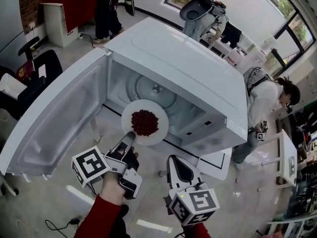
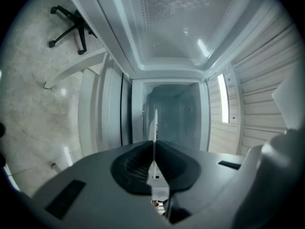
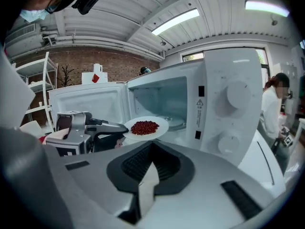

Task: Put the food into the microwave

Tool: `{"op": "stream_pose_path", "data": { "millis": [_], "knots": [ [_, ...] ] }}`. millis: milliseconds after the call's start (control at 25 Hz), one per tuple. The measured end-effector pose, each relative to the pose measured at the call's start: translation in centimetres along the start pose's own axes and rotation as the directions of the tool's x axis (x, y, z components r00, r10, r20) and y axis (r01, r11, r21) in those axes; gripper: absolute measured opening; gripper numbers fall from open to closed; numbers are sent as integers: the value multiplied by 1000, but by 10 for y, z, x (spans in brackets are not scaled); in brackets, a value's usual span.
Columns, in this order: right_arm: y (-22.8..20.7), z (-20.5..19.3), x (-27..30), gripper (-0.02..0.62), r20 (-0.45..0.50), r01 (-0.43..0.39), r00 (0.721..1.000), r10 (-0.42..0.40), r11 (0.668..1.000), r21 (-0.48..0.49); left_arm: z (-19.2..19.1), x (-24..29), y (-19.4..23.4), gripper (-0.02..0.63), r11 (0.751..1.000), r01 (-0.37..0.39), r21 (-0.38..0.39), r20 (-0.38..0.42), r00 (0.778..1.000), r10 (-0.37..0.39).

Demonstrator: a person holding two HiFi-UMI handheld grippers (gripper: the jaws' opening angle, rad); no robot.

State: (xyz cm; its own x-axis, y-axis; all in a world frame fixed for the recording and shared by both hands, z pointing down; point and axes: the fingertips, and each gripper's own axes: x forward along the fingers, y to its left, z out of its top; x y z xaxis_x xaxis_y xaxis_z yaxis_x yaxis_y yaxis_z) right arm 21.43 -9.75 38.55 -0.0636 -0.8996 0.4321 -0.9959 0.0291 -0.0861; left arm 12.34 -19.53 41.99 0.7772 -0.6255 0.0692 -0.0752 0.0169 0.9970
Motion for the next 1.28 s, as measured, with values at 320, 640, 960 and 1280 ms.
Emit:
{"op": "stream_pose_path", "data": {
  "millis": [320, 640, 960, 1280],
  "knots": [
    [-3, 12, 37, 14, 7, 20, 1000, -19, 1000, -17, 21, 52, -1, 23, 998, 6, 54, -31, 1000, -5],
    [-11, 24, 62, 14, -22, 10, 1000, -11, 998, -54, 27, 99, -4, 24, 999, -19, 42, -33, 999, 20],
    [-9, 34, 86, 14, -49, -3, 999, -1, 998, -65, 44, 122, -9, 26, 997, -51, 61, -9, 999, 51],
    [-18, 37, 82, 14, -60, 5, 998, -9, 997, -74, 45, 141, -19, 26, 986, -107, 130, -19, 994, 111]
  ]
}}
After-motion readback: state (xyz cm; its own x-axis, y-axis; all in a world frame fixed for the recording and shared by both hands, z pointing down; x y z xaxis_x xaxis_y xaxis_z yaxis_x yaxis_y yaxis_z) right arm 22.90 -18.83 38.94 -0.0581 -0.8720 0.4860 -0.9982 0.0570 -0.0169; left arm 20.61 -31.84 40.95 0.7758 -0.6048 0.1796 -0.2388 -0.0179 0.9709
